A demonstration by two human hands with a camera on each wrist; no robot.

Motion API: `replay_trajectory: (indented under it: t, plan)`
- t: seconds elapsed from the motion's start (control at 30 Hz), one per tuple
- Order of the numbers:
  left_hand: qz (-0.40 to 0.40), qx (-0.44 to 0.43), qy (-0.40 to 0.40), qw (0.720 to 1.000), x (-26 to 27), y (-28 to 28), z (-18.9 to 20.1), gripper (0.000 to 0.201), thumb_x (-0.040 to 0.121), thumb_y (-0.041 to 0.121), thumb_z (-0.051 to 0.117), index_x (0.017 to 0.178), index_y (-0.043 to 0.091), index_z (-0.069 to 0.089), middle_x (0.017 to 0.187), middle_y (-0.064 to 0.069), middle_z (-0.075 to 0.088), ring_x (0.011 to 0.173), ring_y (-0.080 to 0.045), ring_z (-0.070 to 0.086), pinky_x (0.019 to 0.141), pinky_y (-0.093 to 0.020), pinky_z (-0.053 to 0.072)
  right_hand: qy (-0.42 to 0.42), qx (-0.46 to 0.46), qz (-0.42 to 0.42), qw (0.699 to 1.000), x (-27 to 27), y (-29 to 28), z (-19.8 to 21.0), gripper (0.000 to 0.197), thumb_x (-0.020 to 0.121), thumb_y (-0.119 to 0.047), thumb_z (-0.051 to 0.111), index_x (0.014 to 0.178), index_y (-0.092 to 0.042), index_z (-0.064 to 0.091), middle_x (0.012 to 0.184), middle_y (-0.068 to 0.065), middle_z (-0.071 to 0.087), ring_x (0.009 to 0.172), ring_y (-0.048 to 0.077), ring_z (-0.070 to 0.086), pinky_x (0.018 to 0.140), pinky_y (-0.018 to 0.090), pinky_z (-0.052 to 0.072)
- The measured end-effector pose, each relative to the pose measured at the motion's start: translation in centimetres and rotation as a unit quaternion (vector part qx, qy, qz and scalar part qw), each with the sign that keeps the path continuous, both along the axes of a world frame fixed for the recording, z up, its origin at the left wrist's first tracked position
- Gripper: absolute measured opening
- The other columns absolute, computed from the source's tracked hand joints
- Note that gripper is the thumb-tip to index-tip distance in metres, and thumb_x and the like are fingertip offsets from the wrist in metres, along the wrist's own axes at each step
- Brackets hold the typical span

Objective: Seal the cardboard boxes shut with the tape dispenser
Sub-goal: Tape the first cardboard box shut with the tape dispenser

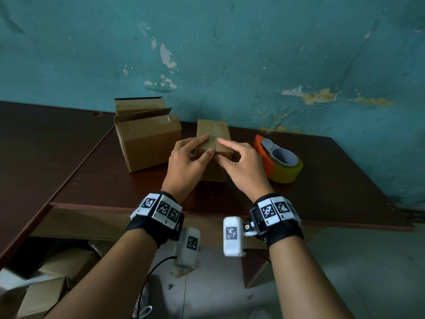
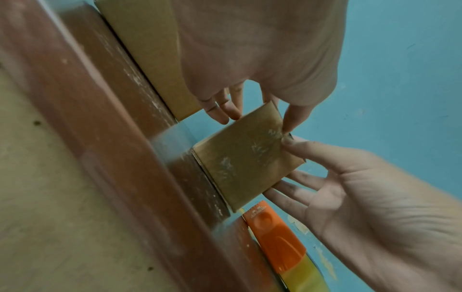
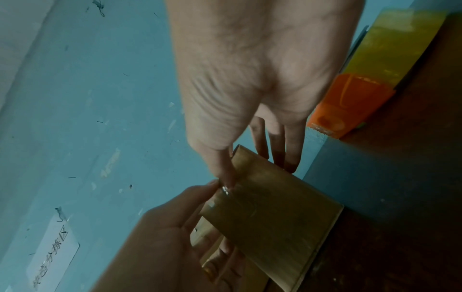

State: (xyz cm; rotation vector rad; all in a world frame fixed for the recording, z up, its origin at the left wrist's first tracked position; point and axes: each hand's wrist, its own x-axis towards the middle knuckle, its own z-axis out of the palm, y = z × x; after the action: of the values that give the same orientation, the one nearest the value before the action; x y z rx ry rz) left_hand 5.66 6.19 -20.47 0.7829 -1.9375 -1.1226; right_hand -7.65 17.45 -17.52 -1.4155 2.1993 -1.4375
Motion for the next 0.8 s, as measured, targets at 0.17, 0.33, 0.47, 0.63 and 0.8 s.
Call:
replay_trajectory:
  t: [0.17,0.33,0.47,0.63,0.8]
  plan:
    - [0.023,0.017,0.009,1.0,0.0,0.1,0.3,0.061,0.092,0.057,0.068,0.151,0.052,0.051,0.14,0.007,0.041,0.132,-0.022,0.038,0.107,-0.035,0.043,-0.06,-0.069,-0.089,0.992,-1.4,0.1,0.3,0.051,0.098,-0.035,0.072,0.147,-0.028,0.061,0.132,-0.002,0.066,0.119,0.009,0.062,0.097,0.026,0.051]
    - [0.013,0.02,0.008,1.0,0.1,0.2,0.8,0.056,0.097,0.053,0.069,0.151,0.047,0.053,0.154,0.009,0.038,0.142,-0.014,0.028,0.117,-0.045,0.039,0.053,-0.018,-0.292,0.955,-4.6,0.8,-0.2,0.031,0.1,-0.027,0.069,0.128,-0.013,0.071,0.125,0.009,0.066,0.118,0.025,0.063,0.094,0.03,0.048]
    - [0.006,0.021,0.01,1.0,0.0,0.1,0.8,0.059,0.095,0.058,0.067,0.151,0.049,0.052,0.166,0.008,0.033,0.153,-0.018,0.025,0.121,-0.054,0.036,0.096,0.103,-0.344,0.928,-6.4,0.9,-1.1,0.041,0.096,-0.037,0.074,0.129,-0.014,0.068,0.129,0.014,0.065,0.125,0.034,0.059,0.106,0.05,0.05]
    - [0.006,0.027,0.013,1.0,-0.1,0.3,1.0,0.064,0.091,0.062,0.065,0.151,0.049,0.05,0.167,0.009,0.033,0.155,-0.018,0.026,0.122,-0.057,0.034,0.153,0.163,-0.336,0.915,-6.7,0.9,-1.3,0.043,0.097,-0.044,0.072,0.127,-0.014,0.065,0.123,0.012,0.07,0.118,0.033,0.066,0.097,0.046,0.054]
    - [0.006,0.019,0.012,1.0,-0.2,0.7,1.4,0.063,0.095,0.057,0.066,0.154,0.044,0.049,0.168,0.007,0.033,0.156,-0.017,0.024,0.124,-0.056,0.032,0.162,0.237,-0.322,0.902,-6.9,1.2,-0.9,0.046,0.097,-0.046,0.073,0.122,-0.01,0.061,0.114,0.014,0.073,0.116,0.035,0.067,0.099,0.043,0.049]
